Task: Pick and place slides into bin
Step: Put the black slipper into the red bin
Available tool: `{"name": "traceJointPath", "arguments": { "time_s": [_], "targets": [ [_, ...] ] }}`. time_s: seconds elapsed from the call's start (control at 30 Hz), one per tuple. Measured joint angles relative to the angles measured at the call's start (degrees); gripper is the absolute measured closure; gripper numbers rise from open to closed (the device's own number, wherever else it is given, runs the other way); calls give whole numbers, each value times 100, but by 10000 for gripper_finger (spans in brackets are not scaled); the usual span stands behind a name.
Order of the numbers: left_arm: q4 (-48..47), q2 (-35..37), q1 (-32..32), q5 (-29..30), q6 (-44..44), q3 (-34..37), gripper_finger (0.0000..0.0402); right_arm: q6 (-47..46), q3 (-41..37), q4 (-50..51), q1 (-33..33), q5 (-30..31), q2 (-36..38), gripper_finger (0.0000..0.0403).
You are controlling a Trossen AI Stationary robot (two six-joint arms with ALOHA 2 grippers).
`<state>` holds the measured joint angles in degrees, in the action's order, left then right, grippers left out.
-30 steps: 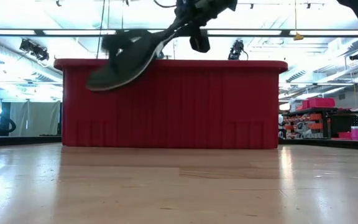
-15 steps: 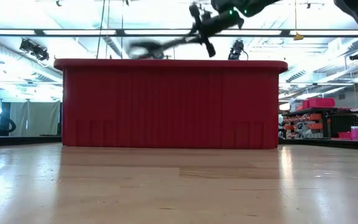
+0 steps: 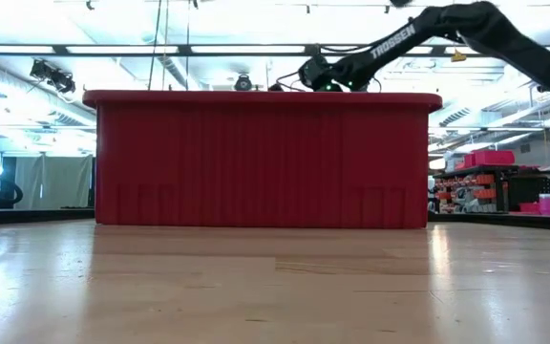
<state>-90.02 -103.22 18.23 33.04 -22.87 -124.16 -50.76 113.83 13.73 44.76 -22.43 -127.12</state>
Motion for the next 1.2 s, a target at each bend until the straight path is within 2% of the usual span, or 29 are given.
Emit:
{"name": "traceJointPath", "arguments": {
  "time_s": [0.17, 0.27, 0.37, 0.6, 0.83, 1.07, 1.2],
  "targets": [
    [0, 0, -332, 0, 27, 0, 303, 181, 1, 58, -156, 1074, -191, 361],
    [0, 0, -451, 0, 170, 0, 312, 529, 9, -37, -183, 1330, -174, 351],
    [1, -2, -539, -2, 303, 0, 319, 966, 12, 4, -133, 1337, -167, 327],
    [0, -2, -620, 0, 319, 0, 322, 1354, 10, 45, -95, 1358, -167, 248],
    [0, -2, -618, -4, 313, 0, 323, 1585, 10, 342, -220, 660, -167, 187],
    [0, -4, -601, -59, 251, 0, 330, 2142, 10, 1686, -375, 600, -167, 170],
    [0, -4, -598, -261, 221, 0, 327, 2538, 8, 2483, -340, 1102, -138, 173]
  ]
}}
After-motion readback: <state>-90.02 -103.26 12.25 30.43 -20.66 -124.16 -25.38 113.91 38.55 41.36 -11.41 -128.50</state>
